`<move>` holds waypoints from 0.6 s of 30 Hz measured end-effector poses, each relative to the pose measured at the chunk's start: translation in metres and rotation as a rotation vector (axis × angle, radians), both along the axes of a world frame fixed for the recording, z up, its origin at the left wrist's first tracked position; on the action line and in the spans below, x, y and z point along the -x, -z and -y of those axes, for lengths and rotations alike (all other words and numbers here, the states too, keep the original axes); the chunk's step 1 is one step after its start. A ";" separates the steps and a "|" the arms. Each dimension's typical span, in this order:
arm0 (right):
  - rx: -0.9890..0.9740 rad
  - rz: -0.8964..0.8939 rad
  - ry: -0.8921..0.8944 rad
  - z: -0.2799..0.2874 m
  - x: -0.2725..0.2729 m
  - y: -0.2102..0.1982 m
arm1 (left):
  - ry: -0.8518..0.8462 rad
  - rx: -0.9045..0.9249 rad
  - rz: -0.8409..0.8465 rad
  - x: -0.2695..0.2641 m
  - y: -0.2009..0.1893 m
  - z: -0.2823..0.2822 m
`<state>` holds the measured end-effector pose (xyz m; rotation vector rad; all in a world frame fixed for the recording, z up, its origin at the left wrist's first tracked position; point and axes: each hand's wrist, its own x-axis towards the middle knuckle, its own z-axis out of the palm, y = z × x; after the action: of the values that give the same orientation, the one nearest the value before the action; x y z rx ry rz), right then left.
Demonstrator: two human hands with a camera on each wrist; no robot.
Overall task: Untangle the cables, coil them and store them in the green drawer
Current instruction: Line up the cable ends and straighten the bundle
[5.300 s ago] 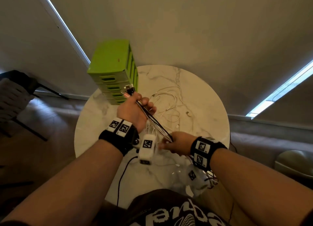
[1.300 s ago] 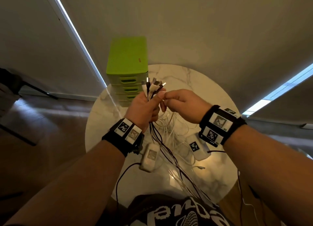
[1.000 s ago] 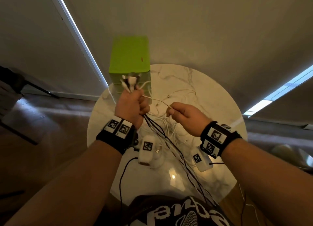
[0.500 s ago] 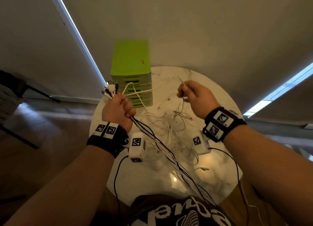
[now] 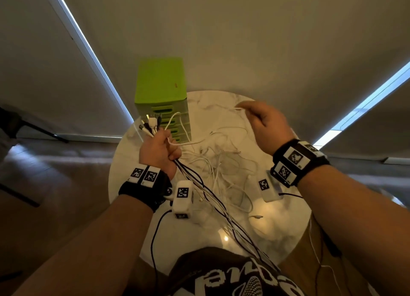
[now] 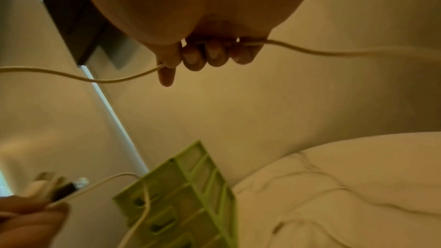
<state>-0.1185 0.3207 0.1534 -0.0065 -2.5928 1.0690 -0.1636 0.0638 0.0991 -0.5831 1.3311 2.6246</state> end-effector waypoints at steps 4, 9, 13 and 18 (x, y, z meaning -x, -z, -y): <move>-0.087 0.193 0.235 -0.055 -0.031 0.033 | 0.060 0.014 -0.039 -0.007 0.002 -0.020; -0.240 0.730 0.312 -0.098 -0.070 0.079 | 0.263 0.228 -0.107 -0.032 0.009 -0.071; 0.017 0.604 -0.014 -0.090 -0.093 0.085 | 0.362 0.325 -0.120 -0.056 0.019 -0.116; 0.027 0.426 -0.287 -0.075 -0.104 0.072 | 0.493 0.368 -0.136 -0.086 0.019 -0.162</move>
<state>-0.0142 0.3954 0.0814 0.1526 -3.0278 1.3237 -0.0778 0.2262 0.0797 -0.0870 1.7494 2.0681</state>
